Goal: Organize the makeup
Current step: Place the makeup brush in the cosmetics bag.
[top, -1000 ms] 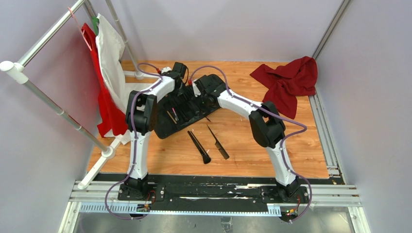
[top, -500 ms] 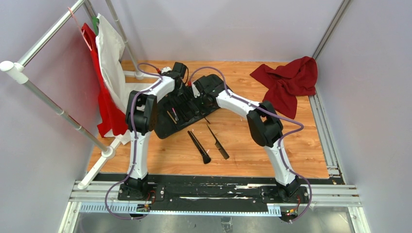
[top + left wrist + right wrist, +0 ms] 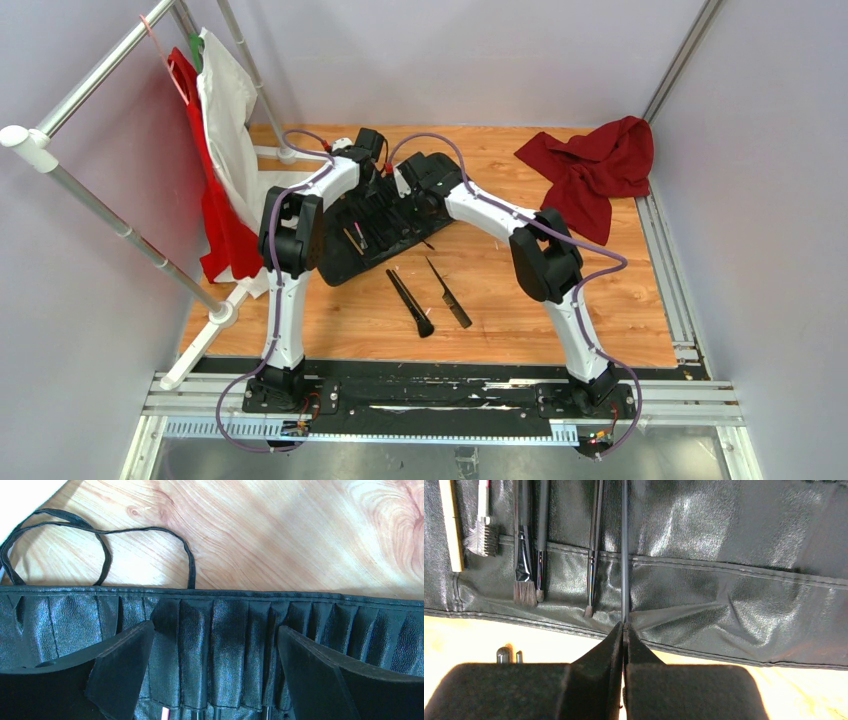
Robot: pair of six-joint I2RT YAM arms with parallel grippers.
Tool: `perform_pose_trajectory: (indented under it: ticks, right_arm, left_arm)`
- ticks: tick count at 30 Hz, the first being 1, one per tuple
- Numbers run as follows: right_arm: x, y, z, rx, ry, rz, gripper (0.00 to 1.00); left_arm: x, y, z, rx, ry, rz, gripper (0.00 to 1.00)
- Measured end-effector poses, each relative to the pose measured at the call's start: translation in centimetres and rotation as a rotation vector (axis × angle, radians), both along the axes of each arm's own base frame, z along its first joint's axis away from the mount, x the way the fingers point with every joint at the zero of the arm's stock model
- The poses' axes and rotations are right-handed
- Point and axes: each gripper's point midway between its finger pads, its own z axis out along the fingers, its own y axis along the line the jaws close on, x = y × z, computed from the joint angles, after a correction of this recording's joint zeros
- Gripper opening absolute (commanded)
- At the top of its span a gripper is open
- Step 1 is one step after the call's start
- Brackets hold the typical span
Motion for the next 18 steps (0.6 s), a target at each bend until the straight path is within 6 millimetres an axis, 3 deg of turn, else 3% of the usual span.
perform_pose_trajectory:
  ticks: [8, 14, 18]
  right_arm:
    - [0.08, -0.07, 0.4, -0.004, -0.008, 0.006, 0.01]
    - [-0.01, -0.17, 0.44, -0.009, -0.008, 0.013, 0.3]
    - [-0.2, -0.33, 0.88, -0.007, -0.011, 0.016, 0.32]
  left_arm:
    - [-0.01, 0.01, 0.02, 0.001, 0.001, 0.0, 0.98]
    - [0.01, 0.0, 0.04, 0.001, 0.002, 0.0, 0.98]
    - [0.01, 0.01, 0.04, 0.001, 0.002, 0.0, 0.98]
